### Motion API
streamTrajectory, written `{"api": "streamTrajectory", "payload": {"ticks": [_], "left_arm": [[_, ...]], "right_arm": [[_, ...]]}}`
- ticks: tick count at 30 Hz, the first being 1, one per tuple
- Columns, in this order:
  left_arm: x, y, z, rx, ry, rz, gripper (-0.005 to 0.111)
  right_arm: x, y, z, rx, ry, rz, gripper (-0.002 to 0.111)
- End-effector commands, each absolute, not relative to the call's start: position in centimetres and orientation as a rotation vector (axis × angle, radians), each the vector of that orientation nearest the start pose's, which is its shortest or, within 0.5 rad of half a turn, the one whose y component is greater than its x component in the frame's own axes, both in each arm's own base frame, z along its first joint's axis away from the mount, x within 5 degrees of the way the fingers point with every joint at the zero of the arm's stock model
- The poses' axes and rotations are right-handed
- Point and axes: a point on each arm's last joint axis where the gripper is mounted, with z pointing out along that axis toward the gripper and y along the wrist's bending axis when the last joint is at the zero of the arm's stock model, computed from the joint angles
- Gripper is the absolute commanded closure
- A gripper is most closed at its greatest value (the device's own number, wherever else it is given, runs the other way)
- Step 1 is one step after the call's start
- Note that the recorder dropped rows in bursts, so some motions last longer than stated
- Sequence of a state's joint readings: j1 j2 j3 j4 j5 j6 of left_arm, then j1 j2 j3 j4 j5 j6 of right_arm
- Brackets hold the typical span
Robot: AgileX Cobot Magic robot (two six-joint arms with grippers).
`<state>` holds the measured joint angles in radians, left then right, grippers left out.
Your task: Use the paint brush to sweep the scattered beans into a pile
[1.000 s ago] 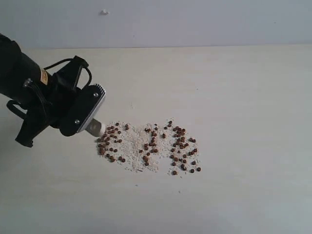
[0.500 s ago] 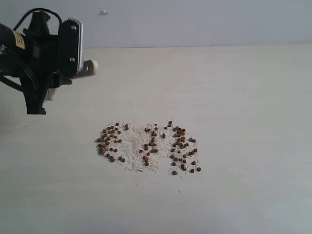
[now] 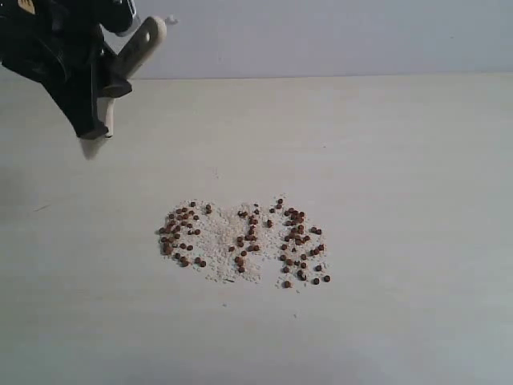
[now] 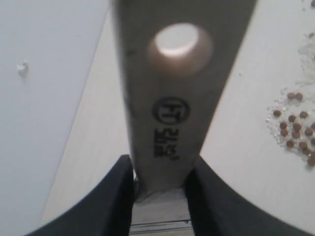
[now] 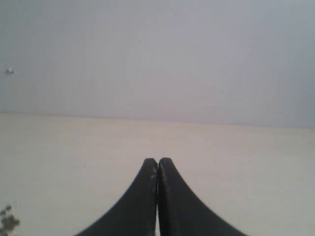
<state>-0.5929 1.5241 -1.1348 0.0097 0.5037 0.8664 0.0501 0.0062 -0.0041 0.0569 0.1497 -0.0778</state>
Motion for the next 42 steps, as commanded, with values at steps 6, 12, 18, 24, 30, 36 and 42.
{"api": "streamTrajectory", "payload": {"ticks": [6,12,18,24,30,36,42], "left_arm": [[28.0,-19.2,28.3,1.502,1.882,0.019,0.107],[28.6,-20.3,27.3,1.361,1.949,-0.128,0.107],[28.7,-21.3,28.1,1.174,1.982,-0.308,0.107],[28.5,-21.3,28.0,1.213,1.975,-0.308,0.107],[27.9,-22.4,27.4,1.283,1.962,-0.325,0.107],[27.3,-23.5,27.1,1.324,1.923,-0.329,0.107],[27.1,-24.0,27.0,1.322,1.915,-0.343,0.107]], "right_arm": [[5.5,0.0,22.1,0.346,1.364,0.437,0.108],[5.5,-0.1,22.1,0.534,1.323,0.649,0.108],[5.4,-0.3,22.5,0.514,1.275,0.623,0.108],[5.3,-0.3,23.0,0.444,1.234,0.566,0.108],[6.1,1.8,28.7,0.021,1.198,0.428,0.108],[12.2,3.9,32.2,-0.247,1.436,0.413,0.107],[18.6,7.1,30.9,-0.521,1.625,0.739,0.084]]}}
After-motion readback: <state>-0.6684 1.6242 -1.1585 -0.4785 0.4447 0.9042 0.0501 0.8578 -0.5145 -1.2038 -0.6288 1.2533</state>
